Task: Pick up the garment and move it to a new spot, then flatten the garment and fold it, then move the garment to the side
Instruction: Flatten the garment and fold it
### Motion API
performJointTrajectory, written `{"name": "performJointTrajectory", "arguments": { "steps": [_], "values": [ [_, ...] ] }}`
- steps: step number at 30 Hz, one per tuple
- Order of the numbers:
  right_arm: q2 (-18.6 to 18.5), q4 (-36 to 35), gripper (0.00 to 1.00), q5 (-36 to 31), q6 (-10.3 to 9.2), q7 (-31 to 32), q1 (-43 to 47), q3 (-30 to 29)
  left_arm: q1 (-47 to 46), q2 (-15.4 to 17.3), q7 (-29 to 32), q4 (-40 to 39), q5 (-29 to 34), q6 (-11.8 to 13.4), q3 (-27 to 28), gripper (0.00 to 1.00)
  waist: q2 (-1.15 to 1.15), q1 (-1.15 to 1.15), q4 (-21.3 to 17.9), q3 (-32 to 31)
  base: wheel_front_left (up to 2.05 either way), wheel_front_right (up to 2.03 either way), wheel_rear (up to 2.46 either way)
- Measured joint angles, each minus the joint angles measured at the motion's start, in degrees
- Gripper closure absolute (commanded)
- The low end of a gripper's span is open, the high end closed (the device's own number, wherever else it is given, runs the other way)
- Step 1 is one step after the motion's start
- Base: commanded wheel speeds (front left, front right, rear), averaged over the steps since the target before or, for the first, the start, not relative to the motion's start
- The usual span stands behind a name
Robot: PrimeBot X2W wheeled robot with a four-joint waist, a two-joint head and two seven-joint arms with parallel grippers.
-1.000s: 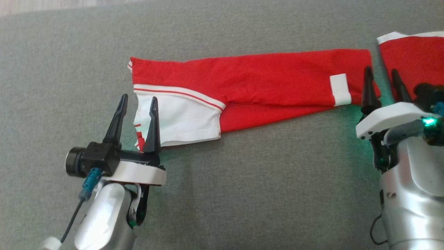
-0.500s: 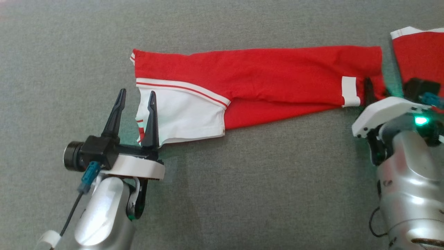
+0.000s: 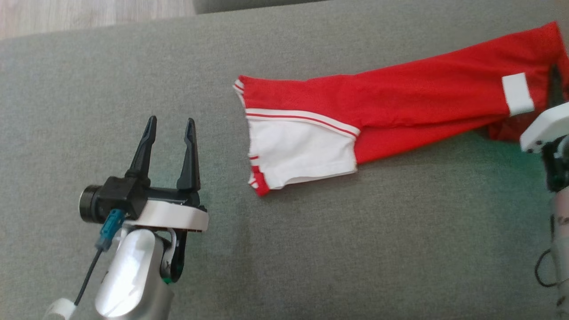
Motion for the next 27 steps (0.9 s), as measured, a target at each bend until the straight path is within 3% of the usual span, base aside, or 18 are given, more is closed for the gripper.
{"name": "performJointTrajectory", "arguments": {
  "steps": [5, 15, 19, 27],
  "values": [
    [0.3, -3.4, 1.00, 1.9, 0.00, 1.2, 0.5, 1.0, 0.6, -0.3, 0.0, 0.0, 0.5, -0.4, 0.4, 0.00, 0.00, 0.00, 0.1, -1.8, 0.00, 0.00, 0.00],
    [9.3, -10.6, 1.00, 4.4, 0.00, 1.7, 4.2, 10.6, 3.5, -0.6, 0.0, 0.2, 1.1, -1.4, 1.2, 0.00, 0.00, -0.01, 2.0, -7.0, 0.00, 0.00, 0.00],
    [10.4, -12.2, 1.00, 7.1, 0.00, 2.5, 4.9, 16.1, 3.6, -0.6, 0.0, 0.1, 1.6, -1.4, 1.2, 0.00, 0.00, 0.00, 3.6, -8.3, 0.00, 0.00, 0.00],
    [10.5, -10.1, 1.00, 18.8, 0.00, 1.0, 5.3, 29.9, 3.5, -0.7, 0.0, -0.1, 2.0, -1.9, 0.8, 0.00, 0.00, 0.01, 7.0, -7.3, 0.00, 0.00, 0.00]
  ]
}}
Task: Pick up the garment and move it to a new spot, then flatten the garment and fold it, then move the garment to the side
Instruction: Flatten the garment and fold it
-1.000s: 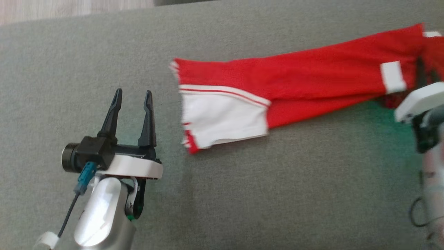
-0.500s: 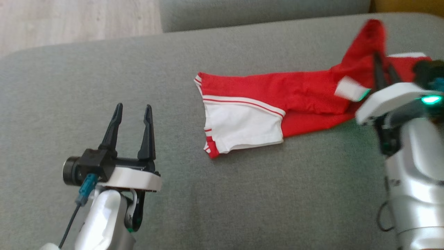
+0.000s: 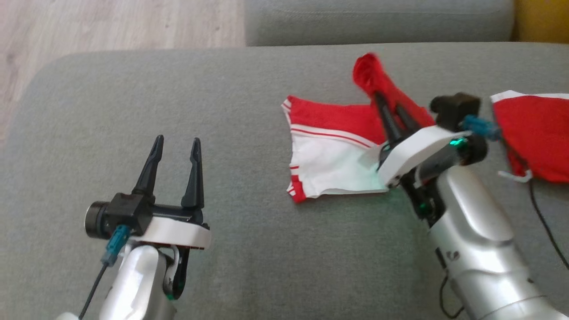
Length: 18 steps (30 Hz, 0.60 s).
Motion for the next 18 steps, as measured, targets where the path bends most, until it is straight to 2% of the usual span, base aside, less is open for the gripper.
{"name": "performJointTrajectory", "arguments": {
  "steps": [7, 16, 17, 18],
  "values": [
    [0.0, 6.4, 1.00, 4.0, 0.00, -3.0, -0.6, 8.1, -0.6, -0.4, 0.0, 0.3, 0.2, -0.4, -0.9, 0.00, 0.00, 0.00, 2.7, 2.3, 0.00, 0.00, 0.00],
    [-0.1, 13.4, 1.00, 5.9, 0.00, -5.9, -3.0, 14.2, -2.2, -1.3, 0.0, 1.4, 0.2, -0.5, -2.7, 0.00, 0.00, 0.00, 5.8, 3.7, 0.00, 0.00, 0.00],
    [-0.2, 13.6, 0.31, 6.8, 0.00, -6.4, -3.0, 15.3, -2.2, -1.3, 0.0, 1.5, 0.2, -0.6, -2.7, 0.00, 0.00, 0.00, 6.1, 3.7, 0.00, 0.00, 0.00],
    [-0.2, 13.6, 0.00, 7.8, 0.00, -6.7, -3.0, 16.5, -2.2, -1.3, 0.0, 1.7, 0.1, -0.9, -2.8, 0.00, 0.00, 0.01, 6.3, 3.6, 0.00, 0.00, 0.00]
  ]
}}
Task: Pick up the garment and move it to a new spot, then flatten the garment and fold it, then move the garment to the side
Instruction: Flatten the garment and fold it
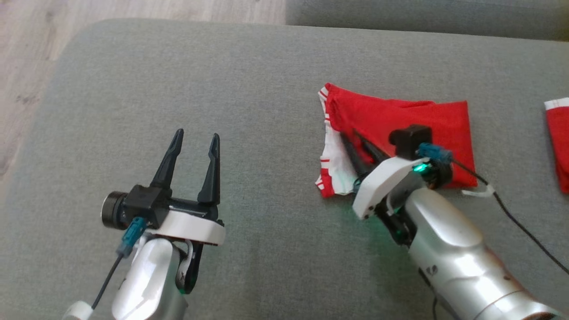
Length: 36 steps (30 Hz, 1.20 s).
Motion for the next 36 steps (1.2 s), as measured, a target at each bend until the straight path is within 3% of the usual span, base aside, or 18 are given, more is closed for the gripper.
{"name": "performJointTrajectory", "arguments": {
  "steps": [8, 12, 16, 21, 25, 28, 36],
  "values": [
    [0.2, 0.3, 0.00, 5.6, 0.00, -3.7, -0.4, 4.3, 0.0, 0.0, 0.0, 0.8, 0.0, 0.0, 0.1, 0.00, 0.00, -0.01, 0.0, -1.2, 0.00, 0.00, 0.00],
    [0.2, 3.9, 0.00, 4.3, 0.00, -6.2, -2.7, 0.1, 0.2, 0.1, 0.0, 0.7, 0.0, 0.1, 0.4, 0.00, 0.00, -0.01, -1.3, -2.1, 0.00, 0.00, 0.00],
    [0.1, 6.2, 0.00, -1.3, 0.00, -7.1, -4.5, -7.4, 1.0, 0.2, 0.0, 0.0, 0.0, 0.5, 1.0, 0.00, 0.00, -0.01, -3.4, -3.0, 0.00, 0.00, 0.00],
    [-2.4, -3.2, 0.00, -10.9, 0.00, -7.2, -2.2, -19.1, 2.4, 0.3, 0.0, -0.6, 0.0, 2.0, 2.6, 0.00, 0.00, -0.01, -6.4, -3.7, 0.00, 0.00, 0.00],
    [-3.0, -10.8, 0.00, -17.5, 0.00, -7.4, 5.4, -26.1, 3.0, 0.3, 0.0, -1.6, 0.4, 2.9, 3.6, 0.00, 0.00, -0.01, -8.6, -4.0, 0.00, 0.00, 0.00],
    [-1.7, -15.1, 0.00, -21.7, 0.00, -7.4, 11.7, -29.5, 4.1, 0.3, 0.0, -3.7, 1.8, 4.9, 5.1, 0.00, 0.00, -0.01, -9.9, -4.1, 0.00, 0.00, 0.00],
    [0.5, -23.3, 0.00, -24.5, 0.00, -7.4, 20.8, -34.4, 8.4, 0.0, -0.1, -4.7, 1.8, 4.9, 5.7, 0.00, 0.00, -0.01, -11.5, -3.9, 0.00, 0.00, 0.00]
  ]
}}
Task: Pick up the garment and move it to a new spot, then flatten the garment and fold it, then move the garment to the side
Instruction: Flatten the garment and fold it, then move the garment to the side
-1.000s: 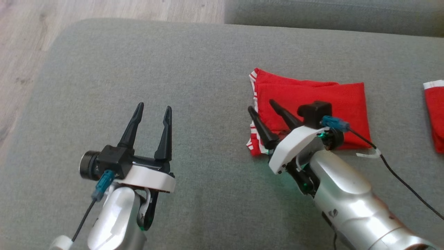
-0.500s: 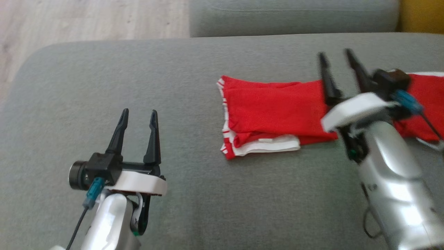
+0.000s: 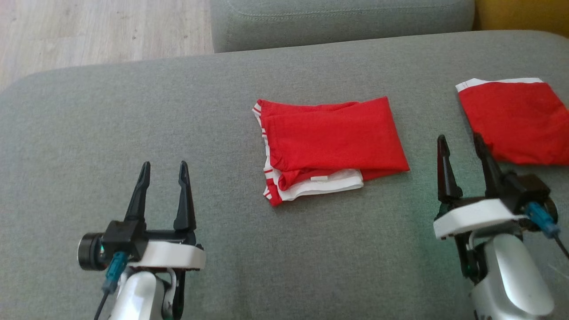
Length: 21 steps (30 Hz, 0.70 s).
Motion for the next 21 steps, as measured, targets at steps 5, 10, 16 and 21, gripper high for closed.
{"name": "performJointTrajectory", "arguments": {
  "steps": [5, 10, 16, 21],
  "values": [
    [0.2, -1.4, 0.00, 1.7, 0.00, 0.0, 1.1, 0.5, 0.2, -0.1, 0.0, 0.0, 0.0, -1.0, -0.1, 0.00, 0.00, 0.00, 0.0, 0.1, 0.00, 0.00, 0.00],
    [0.2, -1.4, 0.00, 1.7, 0.00, 0.2, 0.9, 0.5, -0.1, -0.2, 0.0, 0.1, 0.0, -1.8, -0.3, 0.00, 0.00, 0.00, 0.4, 1.2, 0.00, 0.00, 0.00],
    [0.2, 1.6, 0.00, 0.7, 0.00, 4.6, -2.2, 0.8, -3.3, -0.3, 0.0, 0.1, 0.6, -2.5, -1.5, 0.00, 0.00, 0.00, 1.3, 5.1, 0.00, 0.00, 0.00],
    [0.2, 6.4, 0.00, 2.9, 0.00, 8.3, -9.2, 1.2, -6.0, -0.3, 0.0, 0.2, 0.6, -2.6, -2.5, 0.00, 0.00, 0.01, 2.5, 8.8, 0.00, 0.00, 0.00]
  ]
}}
